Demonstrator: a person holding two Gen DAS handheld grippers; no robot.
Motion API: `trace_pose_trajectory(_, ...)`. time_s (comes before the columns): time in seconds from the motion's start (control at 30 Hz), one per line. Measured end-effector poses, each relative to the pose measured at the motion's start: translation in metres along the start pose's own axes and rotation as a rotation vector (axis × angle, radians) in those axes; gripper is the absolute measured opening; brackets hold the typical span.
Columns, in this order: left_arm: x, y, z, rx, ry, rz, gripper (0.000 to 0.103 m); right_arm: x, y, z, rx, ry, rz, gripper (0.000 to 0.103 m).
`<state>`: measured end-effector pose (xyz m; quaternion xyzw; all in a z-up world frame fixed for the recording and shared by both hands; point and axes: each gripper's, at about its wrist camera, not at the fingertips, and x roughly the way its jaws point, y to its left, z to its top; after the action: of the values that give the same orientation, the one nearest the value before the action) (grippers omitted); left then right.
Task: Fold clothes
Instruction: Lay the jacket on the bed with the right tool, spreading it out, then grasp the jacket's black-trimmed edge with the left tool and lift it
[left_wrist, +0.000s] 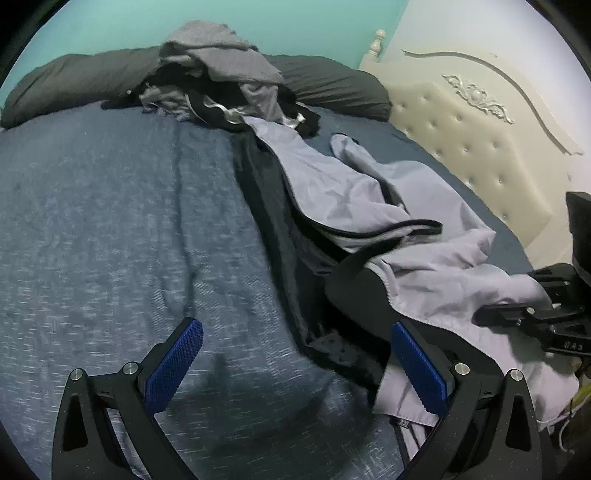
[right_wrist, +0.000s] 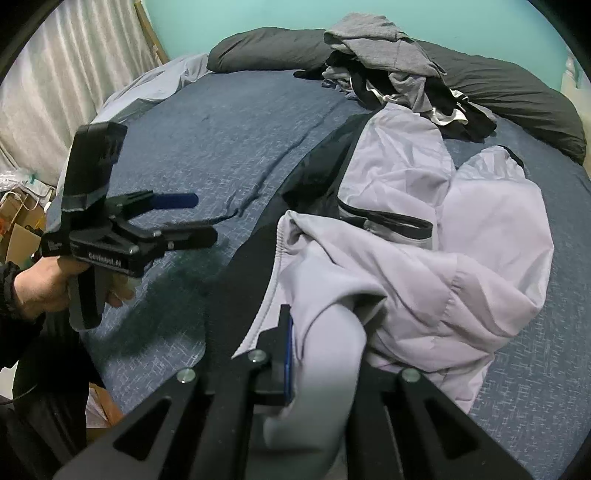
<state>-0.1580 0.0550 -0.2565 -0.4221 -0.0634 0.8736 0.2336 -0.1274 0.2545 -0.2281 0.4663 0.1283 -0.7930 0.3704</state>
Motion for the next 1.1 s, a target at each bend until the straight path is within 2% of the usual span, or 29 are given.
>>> trace_pose_trajectory(0.27,0.010,-0.007,-0.003,0.006,0.009,-0.037,0.103,0.001,-0.001,-0.002,-0.006,-0.004,0.003,0.007)
trace_pose_trajectory(0.5,0.016,-0.019,-0.004,0.018,0.000,-0.039,0.102,-0.002,0.001,-0.004,-0.023,-0.007,-0.003,0.007)
trace_pose_trajectory(0.67,0.017,-0.022,-0.004,0.005,0.002,-0.083,0.094,-0.004,0.001,-0.006,-0.037,-0.004,-0.013,0.007)
trace_pose_trajectory(0.97,0.028,-0.027,-0.002,-0.046,0.050,-0.163,0.071,-0.008,0.002,-0.011,-0.058,-0.003,-0.029,0.007)
trace_pose_trajectory(1.1,0.033,-0.028,-0.002,-0.071,0.067,-0.197,0.069,-0.010,0.002,-0.012,-0.062,-0.006,-0.030,0.007)
